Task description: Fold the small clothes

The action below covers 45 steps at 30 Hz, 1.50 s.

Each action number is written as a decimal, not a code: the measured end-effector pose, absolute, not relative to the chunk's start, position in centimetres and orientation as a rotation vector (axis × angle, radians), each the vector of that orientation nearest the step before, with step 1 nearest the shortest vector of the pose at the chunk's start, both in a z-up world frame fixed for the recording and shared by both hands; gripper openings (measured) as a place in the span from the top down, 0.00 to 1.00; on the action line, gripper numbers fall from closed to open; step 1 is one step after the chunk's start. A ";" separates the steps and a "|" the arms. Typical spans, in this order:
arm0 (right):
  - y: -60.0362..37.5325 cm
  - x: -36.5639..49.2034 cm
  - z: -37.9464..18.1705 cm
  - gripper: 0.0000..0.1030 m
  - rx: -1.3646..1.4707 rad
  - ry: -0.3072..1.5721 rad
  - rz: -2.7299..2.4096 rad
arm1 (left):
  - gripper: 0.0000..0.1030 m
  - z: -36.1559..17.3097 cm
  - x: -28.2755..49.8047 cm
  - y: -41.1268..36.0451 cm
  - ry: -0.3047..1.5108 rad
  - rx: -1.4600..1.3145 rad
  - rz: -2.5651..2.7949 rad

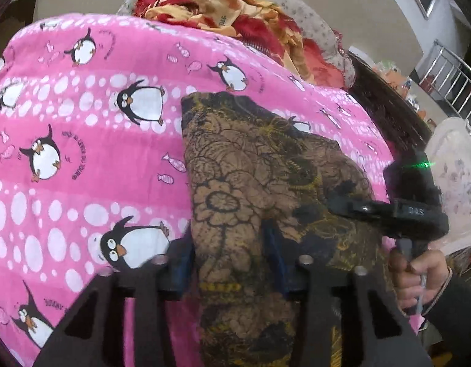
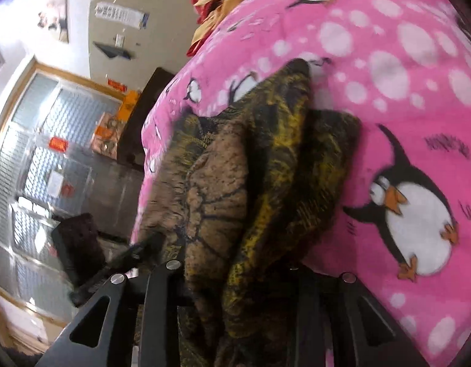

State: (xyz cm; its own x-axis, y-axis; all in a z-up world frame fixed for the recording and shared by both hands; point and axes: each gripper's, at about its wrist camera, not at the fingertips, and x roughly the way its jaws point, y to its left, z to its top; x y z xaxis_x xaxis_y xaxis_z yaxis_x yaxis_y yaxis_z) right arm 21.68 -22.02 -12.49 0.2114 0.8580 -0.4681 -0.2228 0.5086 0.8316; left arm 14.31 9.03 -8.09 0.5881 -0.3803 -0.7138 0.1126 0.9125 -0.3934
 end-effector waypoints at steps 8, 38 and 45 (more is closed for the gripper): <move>-23.0 16.6 -2.8 0.56 0.225 0.871 0.776 | 0.40 -3.2 13.8 10.9 0.744 -0.349 -0.205; -17.2 6.3 -8.9 0.42 -0.312 0.779 0.867 | 0.16 -8.9 21.0 5.8 0.876 -0.353 -0.067; -17.1 5.9 -8.9 0.38 -0.307 0.760 0.864 | 0.00 -8.9 21.9 4.9 0.910 -0.324 -0.104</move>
